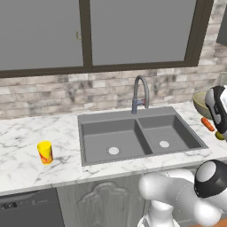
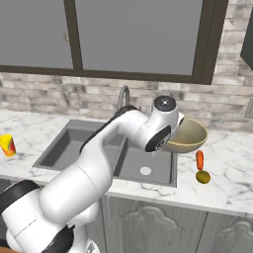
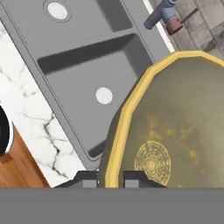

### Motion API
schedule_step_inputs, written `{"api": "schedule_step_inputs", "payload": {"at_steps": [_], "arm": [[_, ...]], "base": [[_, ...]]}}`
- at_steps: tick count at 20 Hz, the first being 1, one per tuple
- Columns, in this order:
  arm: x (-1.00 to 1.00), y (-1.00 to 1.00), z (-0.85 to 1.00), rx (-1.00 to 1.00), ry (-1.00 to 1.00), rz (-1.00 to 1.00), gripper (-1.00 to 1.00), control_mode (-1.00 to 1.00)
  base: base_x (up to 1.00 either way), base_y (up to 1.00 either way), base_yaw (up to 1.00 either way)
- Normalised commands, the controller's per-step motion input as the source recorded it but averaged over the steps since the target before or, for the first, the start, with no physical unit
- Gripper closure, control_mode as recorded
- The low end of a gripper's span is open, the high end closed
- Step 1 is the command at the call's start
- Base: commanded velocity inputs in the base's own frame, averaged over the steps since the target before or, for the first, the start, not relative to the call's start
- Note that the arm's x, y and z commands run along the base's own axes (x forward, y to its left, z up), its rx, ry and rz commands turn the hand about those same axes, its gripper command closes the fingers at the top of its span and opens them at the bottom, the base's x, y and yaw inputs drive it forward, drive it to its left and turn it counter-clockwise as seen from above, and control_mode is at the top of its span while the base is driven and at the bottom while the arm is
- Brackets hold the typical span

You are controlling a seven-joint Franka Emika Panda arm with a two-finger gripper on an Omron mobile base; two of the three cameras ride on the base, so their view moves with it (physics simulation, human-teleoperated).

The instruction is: Remove the carrot and orange from the sink. Then move the bowl and cup from the counter to the sink for washing.

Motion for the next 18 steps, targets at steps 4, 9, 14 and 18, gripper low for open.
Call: {"api": "schedule_step_inputs", "payload": {"at_steps": [4, 9, 14, 18], "arm": [[0.00, 0.27, 0.00, 0.00, 0.12, 0.17, 1.00, -1.00], [0.00, 0.20, -0.03, 0.00, 0.11, 0.14, 1.00, -1.00], [0.00, 0.23, -0.09, 0.01, 0.03, 0.10, 1.00, -1.00], [0.00, 0.27, -0.14, 0.04, 0.00, 0.08, 1.00, -1.00]], "base": [[0.00, 0.00, 0.00], [0.00, 0.00, 0.00], [0.00, 0.00, 0.00], [0.00, 0.00, 0.00]]}}
